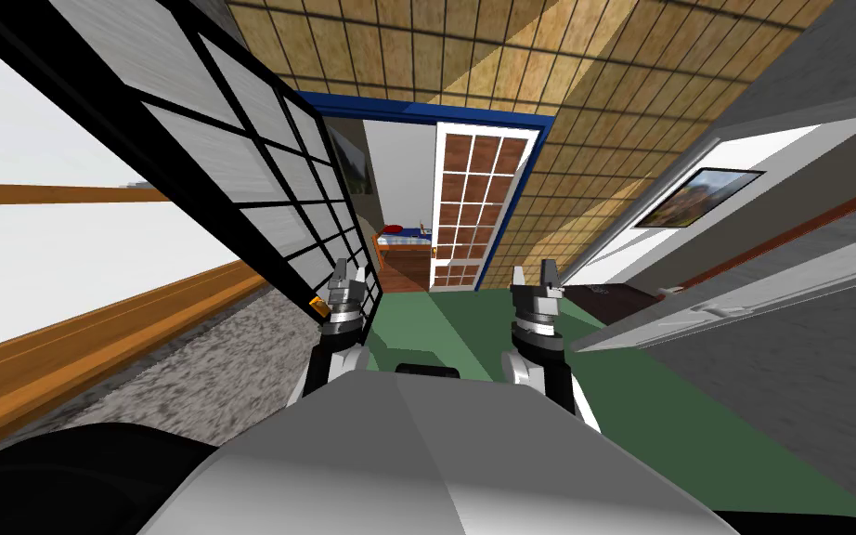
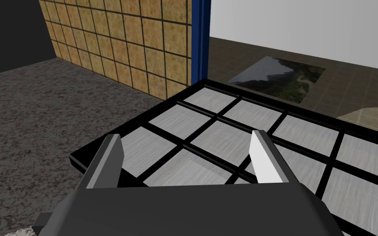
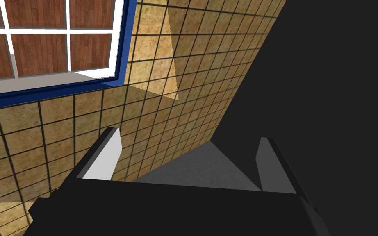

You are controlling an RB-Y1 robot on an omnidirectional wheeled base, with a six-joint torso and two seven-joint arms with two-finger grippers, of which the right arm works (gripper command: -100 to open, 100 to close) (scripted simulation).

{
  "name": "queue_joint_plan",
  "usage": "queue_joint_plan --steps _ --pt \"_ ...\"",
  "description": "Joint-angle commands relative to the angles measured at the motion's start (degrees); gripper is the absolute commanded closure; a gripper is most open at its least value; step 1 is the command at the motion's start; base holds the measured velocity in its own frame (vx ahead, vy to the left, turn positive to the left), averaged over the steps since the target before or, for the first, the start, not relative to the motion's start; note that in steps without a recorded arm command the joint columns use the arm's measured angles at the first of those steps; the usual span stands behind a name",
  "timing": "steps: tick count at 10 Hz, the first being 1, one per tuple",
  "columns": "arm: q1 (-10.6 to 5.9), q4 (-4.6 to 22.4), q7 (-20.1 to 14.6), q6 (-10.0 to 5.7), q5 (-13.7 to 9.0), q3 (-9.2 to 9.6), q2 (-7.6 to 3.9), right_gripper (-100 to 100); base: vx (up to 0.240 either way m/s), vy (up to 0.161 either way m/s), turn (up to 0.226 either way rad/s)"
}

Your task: Pull the door open

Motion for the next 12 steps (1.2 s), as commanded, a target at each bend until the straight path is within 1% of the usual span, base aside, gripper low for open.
queue_joint_plan --steps 1,3,6,10,11,12 --pt "0.09 1.44 1.36 -0.65 0.33 -0.26 -0.44 -100 0.104 0.017 0.03" --pt "0.16 2.58 2.43 -1.17 0.59 -0.47 -0.73 -100 0.166 0.041 0.021" --pt "0.37 5.84 5.51 -2.65 1.34 -1.05 -1.46 -100 0.195 0.071 0.028" --pt "0.69 10.89 10.27 -4.94 2.5 -1.97 -2.33 -100 0.197 0.038 0.035" --pt "0.77 12.27 11.57 -5.57 2.82 -2.22 -2.54 -100 0.178 0.101 0.039" --pt "0.82 13.07 12.32 -5.93 3.0 -2.36 -2.63 -100 0.154 0.072 0.015"
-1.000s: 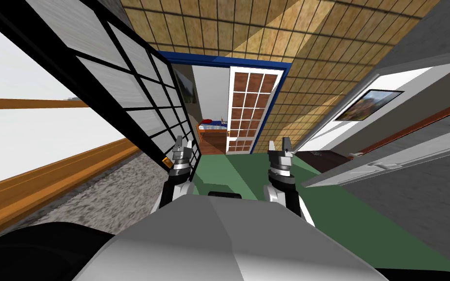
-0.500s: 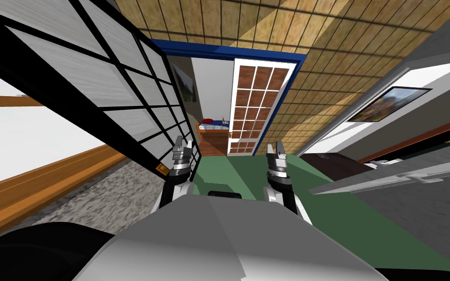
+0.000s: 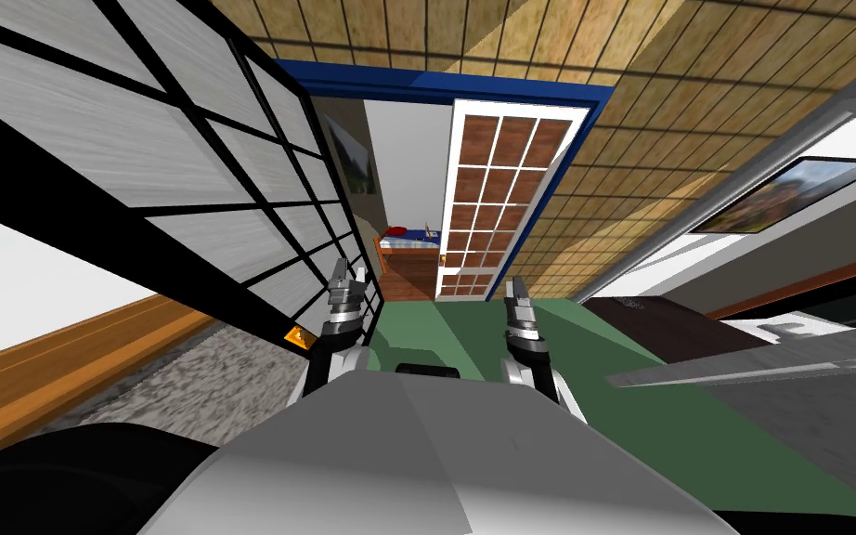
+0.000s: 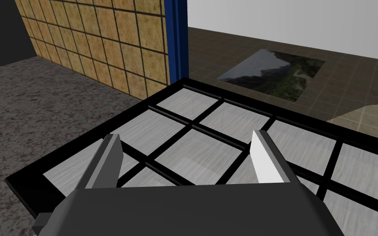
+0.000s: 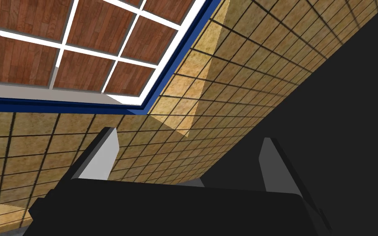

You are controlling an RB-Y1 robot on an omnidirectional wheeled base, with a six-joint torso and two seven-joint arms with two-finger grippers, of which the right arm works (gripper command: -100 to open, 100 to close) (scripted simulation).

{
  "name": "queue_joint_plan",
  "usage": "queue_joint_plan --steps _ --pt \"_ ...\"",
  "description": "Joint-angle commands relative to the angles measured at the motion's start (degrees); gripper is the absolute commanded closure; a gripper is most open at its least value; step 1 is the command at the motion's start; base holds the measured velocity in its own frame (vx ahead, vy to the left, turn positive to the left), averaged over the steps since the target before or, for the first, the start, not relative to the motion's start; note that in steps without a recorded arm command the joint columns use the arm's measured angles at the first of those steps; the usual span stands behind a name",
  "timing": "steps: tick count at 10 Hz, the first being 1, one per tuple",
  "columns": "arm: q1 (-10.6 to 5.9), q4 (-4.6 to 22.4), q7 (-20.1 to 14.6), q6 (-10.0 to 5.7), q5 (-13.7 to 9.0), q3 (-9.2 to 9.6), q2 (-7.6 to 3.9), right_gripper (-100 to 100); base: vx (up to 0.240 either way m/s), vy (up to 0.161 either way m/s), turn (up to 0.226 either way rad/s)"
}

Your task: Pull the door open

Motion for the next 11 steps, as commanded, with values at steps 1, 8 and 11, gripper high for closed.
queue_joint_plan --steps 1,8,11 --pt "0.52 2.36 2.12 -1.56 0.46 -0.4 -0.27 -100 0.176 0.074 0.043" --pt "0.94 9.1 8.47 -4.62 2.01 -1.62 -0.93 -100 0.121 0.041 0.025" --pt "1.17 12.72 11.87 -6.25 2.84 -2.27 -1.18 -100 0.136 0.059 0.032"
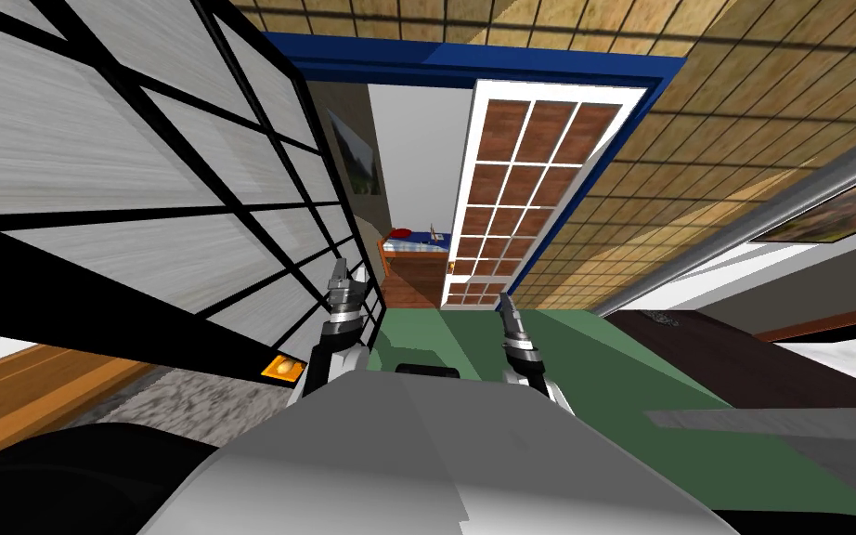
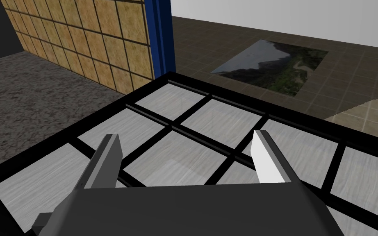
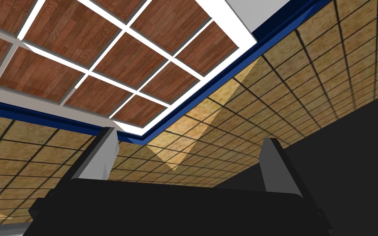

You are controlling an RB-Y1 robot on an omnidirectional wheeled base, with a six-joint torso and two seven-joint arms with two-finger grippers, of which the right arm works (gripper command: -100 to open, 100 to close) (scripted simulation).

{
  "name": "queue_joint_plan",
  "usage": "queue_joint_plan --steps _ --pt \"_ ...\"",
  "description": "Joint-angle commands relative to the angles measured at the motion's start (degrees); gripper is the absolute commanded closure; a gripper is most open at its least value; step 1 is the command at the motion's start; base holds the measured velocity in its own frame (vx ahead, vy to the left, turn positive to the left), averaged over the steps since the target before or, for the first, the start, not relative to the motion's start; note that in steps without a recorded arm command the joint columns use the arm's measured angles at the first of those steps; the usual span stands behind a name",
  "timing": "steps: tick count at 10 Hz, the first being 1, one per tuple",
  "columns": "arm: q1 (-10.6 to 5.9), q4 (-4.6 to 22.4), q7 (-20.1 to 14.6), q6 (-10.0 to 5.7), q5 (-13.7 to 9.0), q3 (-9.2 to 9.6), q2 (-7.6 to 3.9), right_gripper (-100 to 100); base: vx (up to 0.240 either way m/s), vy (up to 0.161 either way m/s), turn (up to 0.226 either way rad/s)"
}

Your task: Pull the door open

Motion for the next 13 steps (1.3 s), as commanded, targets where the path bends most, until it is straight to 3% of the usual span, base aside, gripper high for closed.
queue_joint_plan --steps 1,9,13 --pt "0.33 1.25 1.64 -0.61 0.45 -0.11 0.04 -100 0.106 0.029 0.021" --pt "0.86 9.82 9.72 -4.5 2.41 -1.66 -0.27 -100 0.11 0.037 0.028" --pt "1.22 15.62 15.18 -7.13 3.74 -2.71 -0.32 -100 0.143 0.052 0.031"
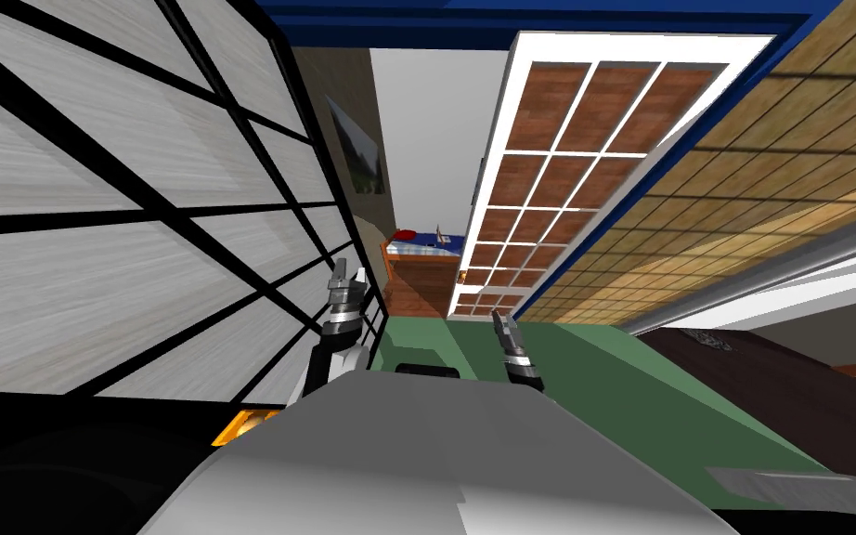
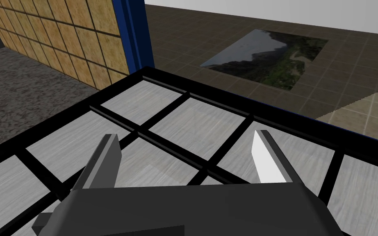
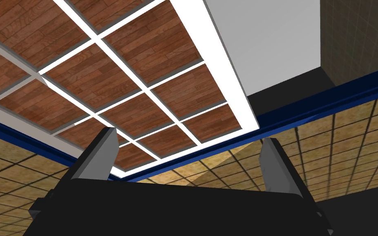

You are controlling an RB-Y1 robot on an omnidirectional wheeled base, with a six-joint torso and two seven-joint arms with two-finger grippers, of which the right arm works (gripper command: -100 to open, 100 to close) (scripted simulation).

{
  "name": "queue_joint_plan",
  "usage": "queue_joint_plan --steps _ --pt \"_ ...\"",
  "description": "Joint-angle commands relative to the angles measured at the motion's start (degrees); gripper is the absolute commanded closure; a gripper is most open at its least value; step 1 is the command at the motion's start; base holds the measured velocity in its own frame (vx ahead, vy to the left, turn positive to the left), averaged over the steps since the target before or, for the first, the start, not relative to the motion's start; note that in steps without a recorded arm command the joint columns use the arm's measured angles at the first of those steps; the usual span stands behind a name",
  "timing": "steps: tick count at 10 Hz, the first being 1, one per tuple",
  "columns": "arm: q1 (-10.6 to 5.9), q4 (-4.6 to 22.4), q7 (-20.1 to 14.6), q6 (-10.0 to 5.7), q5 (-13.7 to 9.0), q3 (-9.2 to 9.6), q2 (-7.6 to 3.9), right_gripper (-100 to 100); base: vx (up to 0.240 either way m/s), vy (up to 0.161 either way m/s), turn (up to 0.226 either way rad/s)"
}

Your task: Pull the door open

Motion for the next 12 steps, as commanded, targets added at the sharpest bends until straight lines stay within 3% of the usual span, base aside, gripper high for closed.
queue_joint_plan --steps 1,12 --pt "0.26 2.01 2.1 -1.12 0.48 -0.35 0.03 -100 0.15 0.023 0.035" --pt "1.06 14.9 14.24 -6.96 3.43 -2.68 0.42 -100 0.131 0.03 0.027"
